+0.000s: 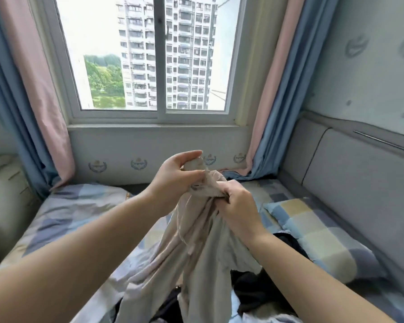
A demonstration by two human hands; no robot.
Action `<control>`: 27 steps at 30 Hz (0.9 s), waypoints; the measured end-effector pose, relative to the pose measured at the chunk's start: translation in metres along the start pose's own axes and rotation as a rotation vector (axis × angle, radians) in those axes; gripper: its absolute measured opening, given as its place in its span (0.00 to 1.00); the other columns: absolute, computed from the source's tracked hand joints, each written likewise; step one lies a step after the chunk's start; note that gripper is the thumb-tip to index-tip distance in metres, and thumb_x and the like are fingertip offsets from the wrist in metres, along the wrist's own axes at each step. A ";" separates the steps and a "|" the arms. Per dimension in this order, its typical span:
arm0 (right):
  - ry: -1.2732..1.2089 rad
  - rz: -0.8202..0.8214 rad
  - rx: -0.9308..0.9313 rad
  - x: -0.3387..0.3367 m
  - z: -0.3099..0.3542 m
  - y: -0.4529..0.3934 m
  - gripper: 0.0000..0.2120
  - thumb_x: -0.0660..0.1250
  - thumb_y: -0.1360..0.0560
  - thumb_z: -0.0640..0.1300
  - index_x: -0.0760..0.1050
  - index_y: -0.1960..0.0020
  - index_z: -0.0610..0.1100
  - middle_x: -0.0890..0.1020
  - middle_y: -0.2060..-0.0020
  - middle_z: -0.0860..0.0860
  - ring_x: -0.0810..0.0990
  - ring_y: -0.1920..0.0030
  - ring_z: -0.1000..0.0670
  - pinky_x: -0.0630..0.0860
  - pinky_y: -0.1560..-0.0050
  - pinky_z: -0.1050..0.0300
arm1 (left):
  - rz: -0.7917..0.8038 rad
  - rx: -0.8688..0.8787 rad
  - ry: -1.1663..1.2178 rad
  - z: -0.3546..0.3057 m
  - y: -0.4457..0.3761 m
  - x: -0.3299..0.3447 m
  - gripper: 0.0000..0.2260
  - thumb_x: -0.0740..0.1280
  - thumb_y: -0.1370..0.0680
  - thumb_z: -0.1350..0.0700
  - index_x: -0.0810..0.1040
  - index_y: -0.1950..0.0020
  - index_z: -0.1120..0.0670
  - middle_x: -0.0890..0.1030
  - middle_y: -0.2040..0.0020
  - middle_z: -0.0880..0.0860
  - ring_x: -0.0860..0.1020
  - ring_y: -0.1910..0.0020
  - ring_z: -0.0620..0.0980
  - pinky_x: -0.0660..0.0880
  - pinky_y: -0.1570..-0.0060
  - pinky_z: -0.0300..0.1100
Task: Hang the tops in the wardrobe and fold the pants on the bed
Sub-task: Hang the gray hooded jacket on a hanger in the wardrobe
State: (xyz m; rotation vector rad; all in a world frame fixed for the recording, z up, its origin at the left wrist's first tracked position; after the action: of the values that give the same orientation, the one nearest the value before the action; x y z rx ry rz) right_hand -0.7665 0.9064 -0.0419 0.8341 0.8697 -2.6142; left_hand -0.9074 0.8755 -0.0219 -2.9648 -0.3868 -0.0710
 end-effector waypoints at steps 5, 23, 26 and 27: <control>0.090 -0.191 -0.018 -0.060 0.043 0.030 0.15 0.65 0.26 0.34 0.81 0.42 0.47 0.78 0.52 0.52 0.76 0.48 0.53 0.71 0.45 0.64 | 0.045 -0.041 0.017 -0.010 0.022 0.011 0.31 0.75 0.30 0.63 0.70 0.29 0.53 0.80 0.44 0.53 0.81 0.51 0.47 0.79 0.56 0.37; 0.550 -0.552 0.234 -0.275 0.111 0.297 0.12 0.62 0.28 0.46 0.79 0.48 0.46 0.71 0.60 0.59 0.73 0.56 0.53 0.67 0.59 0.62 | 0.899 -0.232 0.266 -0.050 0.247 0.289 0.40 0.77 0.36 0.52 0.63 0.28 0.39 0.80 0.42 0.50 0.84 0.52 0.49 0.81 0.58 0.49; 0.618 -0.654 0.262 -0.320 0.126 0.365 0.06 0.66 0.26 0.41 0.79 0.50 0.46 0.73 0.61 0.58 0.73 0.58 0.56 0.67 0.60 0.65 | 0.979 -0.174 0.293 -0.061 0.304 0.343 0.29 0.72 0.28 0.64 0.70 0.33 0.40 0.81 0.44 0.53 0.83 0.52 0.49 0.81 0.52 0.50; 0.633 -0.687 0.288 -0.335 0.130 0.390 0.07 0.66 0.25 0.41 0.79 0.48 0.46 0.75 0.59 0.56 0.74 0.57 0.56 0.70 0.58 0.63 | 1.011 -0.157 0.314 -0.065 0.323 0.360 0.26 0.71 0.27 0.65 0.73 0.36 0.41 0.82 0.45 0.52 0.83 0.53 0.48 0.81 0.54 0.47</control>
State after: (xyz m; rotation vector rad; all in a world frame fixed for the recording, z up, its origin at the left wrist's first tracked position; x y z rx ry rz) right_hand -0.3968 0.5415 0.0622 1.7759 1.0920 -3.1489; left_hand -0.4778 0.6469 0.0203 -2.8340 1.1728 -0.4383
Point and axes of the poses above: each hand's wrist, its own y-axis away from the middle knuckle, its own x-axis out of the palm, z = x × y, the point moved 9 cm from there along -y, towards the middle knuckle
